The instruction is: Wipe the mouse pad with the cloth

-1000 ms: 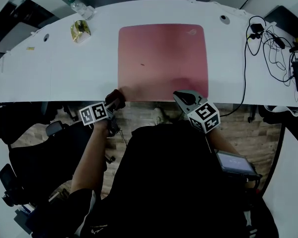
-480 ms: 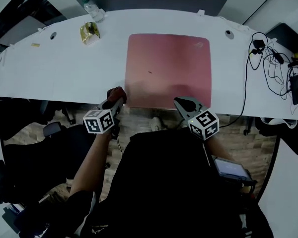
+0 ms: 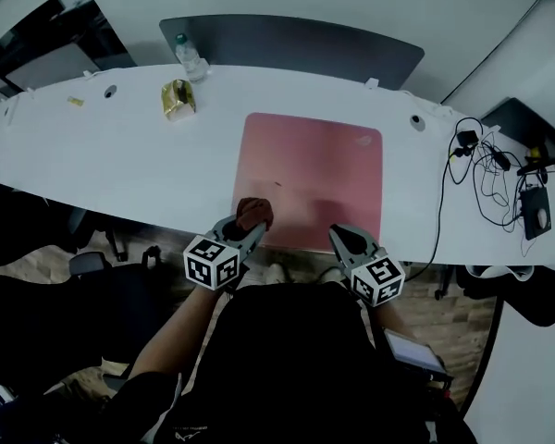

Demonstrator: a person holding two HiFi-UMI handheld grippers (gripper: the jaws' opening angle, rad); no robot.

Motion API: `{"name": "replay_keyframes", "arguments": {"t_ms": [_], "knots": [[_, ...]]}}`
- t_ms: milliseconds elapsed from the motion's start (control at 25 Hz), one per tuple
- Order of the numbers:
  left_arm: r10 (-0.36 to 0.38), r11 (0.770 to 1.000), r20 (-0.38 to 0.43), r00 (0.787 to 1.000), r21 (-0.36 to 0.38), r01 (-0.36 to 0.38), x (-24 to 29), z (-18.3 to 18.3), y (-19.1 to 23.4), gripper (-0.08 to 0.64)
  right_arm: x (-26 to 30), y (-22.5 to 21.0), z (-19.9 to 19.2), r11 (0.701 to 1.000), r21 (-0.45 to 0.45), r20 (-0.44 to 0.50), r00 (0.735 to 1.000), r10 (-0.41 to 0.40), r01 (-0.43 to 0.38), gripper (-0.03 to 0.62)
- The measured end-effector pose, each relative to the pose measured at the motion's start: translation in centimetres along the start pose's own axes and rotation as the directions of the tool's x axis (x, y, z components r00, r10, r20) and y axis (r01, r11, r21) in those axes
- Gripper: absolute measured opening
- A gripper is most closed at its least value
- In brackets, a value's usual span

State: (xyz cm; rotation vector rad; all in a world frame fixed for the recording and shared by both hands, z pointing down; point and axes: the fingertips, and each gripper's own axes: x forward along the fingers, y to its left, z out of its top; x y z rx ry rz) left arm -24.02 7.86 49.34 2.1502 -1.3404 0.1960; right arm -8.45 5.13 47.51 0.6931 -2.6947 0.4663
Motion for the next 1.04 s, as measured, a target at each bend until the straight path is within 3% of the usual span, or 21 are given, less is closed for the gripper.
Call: {"name": "replay_keyframes", "arguments": {"t_ms": [320,1040], "knots": [[-0.07,0.996,-0.014,0.997,0.055,0.07,1.0,-0.4,-2.9,0.12,-1.8,-1.2,0.4,0.998,0.009,0.036,0.998,-0.061,0.06,0.025],[-0.117,0.991,-0.035,0.993,0.06,0.119,1.6,-1.7,-5.4,0.12,-3.7,-1.4,-0.1,0.996,0.013,0.05,0.995,-0.089,0.088,0.025]]}}
